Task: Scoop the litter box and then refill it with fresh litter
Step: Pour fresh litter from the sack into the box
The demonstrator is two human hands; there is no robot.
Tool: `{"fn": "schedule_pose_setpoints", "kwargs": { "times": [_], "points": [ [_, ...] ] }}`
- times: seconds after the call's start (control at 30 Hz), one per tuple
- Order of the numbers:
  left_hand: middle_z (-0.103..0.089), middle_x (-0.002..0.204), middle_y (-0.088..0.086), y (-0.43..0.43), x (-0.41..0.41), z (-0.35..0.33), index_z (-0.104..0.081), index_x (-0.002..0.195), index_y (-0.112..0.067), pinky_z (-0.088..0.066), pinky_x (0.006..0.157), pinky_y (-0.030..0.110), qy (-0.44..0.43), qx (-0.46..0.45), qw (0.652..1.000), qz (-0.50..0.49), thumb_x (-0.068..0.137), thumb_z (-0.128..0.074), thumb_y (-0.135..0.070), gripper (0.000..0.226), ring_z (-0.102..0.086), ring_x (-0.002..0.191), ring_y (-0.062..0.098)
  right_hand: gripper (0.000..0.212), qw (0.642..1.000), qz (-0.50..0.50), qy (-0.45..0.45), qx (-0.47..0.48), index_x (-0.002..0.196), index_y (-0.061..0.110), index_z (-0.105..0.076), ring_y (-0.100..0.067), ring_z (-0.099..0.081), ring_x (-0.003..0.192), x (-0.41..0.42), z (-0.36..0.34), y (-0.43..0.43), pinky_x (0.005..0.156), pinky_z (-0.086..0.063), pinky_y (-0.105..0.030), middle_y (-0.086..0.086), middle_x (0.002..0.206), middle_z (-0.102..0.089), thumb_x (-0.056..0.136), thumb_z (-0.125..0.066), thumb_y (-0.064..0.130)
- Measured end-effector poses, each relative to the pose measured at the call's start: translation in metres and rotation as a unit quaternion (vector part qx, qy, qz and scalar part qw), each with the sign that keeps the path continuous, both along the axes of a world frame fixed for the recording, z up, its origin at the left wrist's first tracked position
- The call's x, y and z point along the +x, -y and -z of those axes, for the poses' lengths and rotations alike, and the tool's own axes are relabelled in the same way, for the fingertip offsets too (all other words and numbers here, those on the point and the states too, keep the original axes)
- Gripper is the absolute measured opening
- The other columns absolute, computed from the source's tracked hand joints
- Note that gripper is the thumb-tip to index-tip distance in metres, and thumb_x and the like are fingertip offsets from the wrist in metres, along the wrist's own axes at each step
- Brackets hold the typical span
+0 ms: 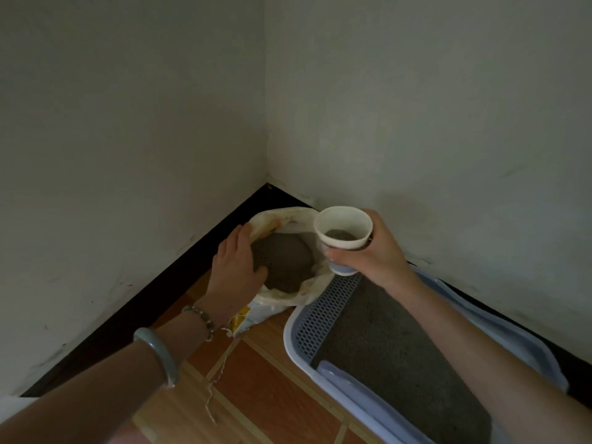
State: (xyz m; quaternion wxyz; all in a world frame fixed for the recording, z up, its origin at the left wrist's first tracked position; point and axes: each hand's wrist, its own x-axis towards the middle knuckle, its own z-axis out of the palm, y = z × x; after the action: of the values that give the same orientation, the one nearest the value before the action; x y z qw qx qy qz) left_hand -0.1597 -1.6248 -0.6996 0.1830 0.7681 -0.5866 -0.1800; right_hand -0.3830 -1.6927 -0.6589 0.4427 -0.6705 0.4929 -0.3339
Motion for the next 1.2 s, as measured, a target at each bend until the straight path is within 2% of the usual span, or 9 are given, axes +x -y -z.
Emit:
{"fn": "schedule_pose_setpoints", "kwargs": {
  "times": [0.1,0.2,0.33,0.47,0.6,0.7,0.83,1.03,1.2],
  "points": [
    [-0.014,0.154,0.011,0.0,-0.009,0.001,-0.013,0.147,-0.01,-0.017,0.114,0.043,-0.003,-0.008,1.0,-0.01,0.084,-0.059,-0.018,0.079,-0.014,0.141,0.031,0.068,0.999,0.007,-0.051,-0.004,0.106,0.039,-0.05,-0.007,-0.06,0.098,-0.031,-0.005,-0.001,0.078,-0.05,-0.026,0.011,0.106,-0.062,0.051,-0.089,0.031],
    [-0.011,0.155,0.014,0.0,-0.018,0.0,-0.015,0.147,-0.006,-0.012,0.114,0.044,0.08,-0.035,0.996,-0.003,0.082,-0.058,-0.019,0.078,-0.012,0.142,0.032,0.067,0.991,-0.002,-0.132,-0.01,0.111,0.031,-0.05,-0.008,-0.058,0.096,-0.06,-0.005,-0.011,0.071,-0.043,-0.017,0.008,0.106,-0.06,0.057,-0.088,0.022],
    [-0.04,0.142,0.022,0.003,-0.038,0.005,-0.039,0.136,0.0,-0.022,0.111,0.05,0.206,-0.135,0.964,0.103,0.073,-0.063,-0.017,0.07,-0.033,0.133,0.037,0.069,0.981,-0.002,-0.194,0.007,0.112,0.033,-0.048,-0.009,-0.055,0.096,-0.09,0.003,-0.025,0.071,-0.041,-0.02,0.007,0.107,-0.057,0.057,-0.088,0.024],
    [-0.048,0.138,0.017,-0.01,-0.075,0.021,-0.038,0.135,-0.006,-0.017,0.112,0.04,0.187,-0.17,0.924,0.288,0.082,-0.056,-0.029,0.061,-0.041,0.129,0.031,0.069,0.97,-0.016,-0.243,0.007,0.114,0.031,-0.049,-0.01,-0.053,0.099,-0.111,0.008,-0.035,0.077,-0.041,-0.024,0.007,0.108,-0.054,0.058,-0.087,0.022],
    [-0.052,0.137,0.003,-0.038,-0.103,0.031,-0.045,0.134,-0.016,-0.021,0.112,0.03,0.148,-0.155,0.842,0.496,0.089,-0.037,-0.048,0.057,-0.042,0.128,0.016,0.079,0.946,-0.03,-0.321,-0.007,0.126,0.025,-0.046,-0.015,-0.051,0.102,-0.134,0.015,-0.039,0.083,-0.045,-0.034,0.003,0.113,-0.054,0.058,-0.085,0.026],
    [-0.063,0.123,-0.003,-0.05,-0.115,0.037,-0.058,0.125,-0.018,-0.035,0.103,0.027,0.108,-0.14,0.779,0.601,0.089,-0.037,-0.047,0.051,-0.057,0.114,0.01,0.08,0.925,-0.029,-0.378,-0.031,0.128,0.024,-0.046,-0.022,-0.051,0.1,-0.151,0.019,-0.039,0.081,-0.046,-0.041,-0.003,0.111,-0.055,0.057,-0.083,0.03],
    [-0.07,0.108,-0.001,-0.053,-0.119,0.045,-0.068,0.112,-0.015,-0.046,0.096,0.028,0.058,-0.136,0.749,0.646,0.089,-0.042,-0.032,0.038,-0.065,0.099,0.01,0.075,0.888,0.005,-0.446,-0.114,0.127,0.017,-0.051,-0.035,-0.053,0.097,-0.169,0.024,-0.042,0.077,-0.045,-0.042,-0.012,0.11,-0.058,0.06,-0.082,0.027],
    [-0.071,0.105,0.002,-0.048,-0.12,0.045,-0.069,0.109,-0.012,-0.05,0.089,0.027,0.004,-0.142,0.751,0.645,0.098,-0.037,-0.027,0.038,-0.067,0.094,0.014,0.075,0.851,-0.008,-0.509,-0.126,0.127,0.014,-0.053,-0.038,-0.052,0.101,-0.182,0.032,-0.051,0.081,-0.039,-0.043,-0.014,0.111,-0.058,0.06,-0.084,0.027],
    [-0.071,0.104,0.007,-0.041,-0.122,0.048,-0.07,0.106,-0.007,-0.052,0.09,0.032,0.051,-0.191,0.702,0.684,0.078,-0.072,-0.012,0.029,-0.067,0.094,0.017,0.076,0.828,-0.006,-0.553,-0.092,0.133,0.016,-0.046,-0.034,-0.048,0.106,-0.196,0.033,-0.055,0.087,-0.036,-0.041,-0.013,0.116,-0.055,0.067,-0.079,0.037]
  ]
}}
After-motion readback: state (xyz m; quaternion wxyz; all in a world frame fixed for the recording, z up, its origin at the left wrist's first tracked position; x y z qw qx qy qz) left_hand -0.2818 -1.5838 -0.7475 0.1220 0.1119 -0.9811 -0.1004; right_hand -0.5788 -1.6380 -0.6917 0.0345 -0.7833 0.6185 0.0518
